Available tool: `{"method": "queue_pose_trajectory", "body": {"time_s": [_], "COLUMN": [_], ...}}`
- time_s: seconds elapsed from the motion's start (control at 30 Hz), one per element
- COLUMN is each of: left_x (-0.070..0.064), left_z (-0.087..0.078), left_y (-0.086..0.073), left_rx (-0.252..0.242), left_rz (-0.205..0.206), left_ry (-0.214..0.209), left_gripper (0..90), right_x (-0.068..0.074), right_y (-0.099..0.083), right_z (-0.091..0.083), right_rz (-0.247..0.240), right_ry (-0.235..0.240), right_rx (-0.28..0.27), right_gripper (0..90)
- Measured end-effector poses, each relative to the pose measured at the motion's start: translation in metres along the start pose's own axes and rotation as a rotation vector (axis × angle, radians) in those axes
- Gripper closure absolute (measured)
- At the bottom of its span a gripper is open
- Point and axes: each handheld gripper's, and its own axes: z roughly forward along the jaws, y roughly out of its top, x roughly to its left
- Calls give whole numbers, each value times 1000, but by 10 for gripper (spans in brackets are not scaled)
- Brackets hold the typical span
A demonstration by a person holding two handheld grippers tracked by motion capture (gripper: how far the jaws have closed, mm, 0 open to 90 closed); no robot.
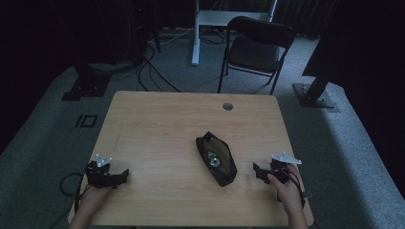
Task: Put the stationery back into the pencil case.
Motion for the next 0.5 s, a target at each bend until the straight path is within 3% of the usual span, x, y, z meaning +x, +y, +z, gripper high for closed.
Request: {"method": "queue_pose_trajectory", "body": {"time_s": [0.23,0.37,0.5], "left_x": [0,0,0], "left_z": [0,0,0], "left_y": [0,0,0], "left_rx": [0,0,0], "left_rz": [0,0,0], "left_ry": [0,0,0], "left_gripper": [2,2,2], "right_x": [-5,-6,-7], "right_y": [-15,-22,-28], "right_z": [1,0,-2], "right_rz": [-16,-10,-23], "right_ry": [-6,-3,-20], "right_rx": [43,96,88], "right_gripper": [141,142,142]}}
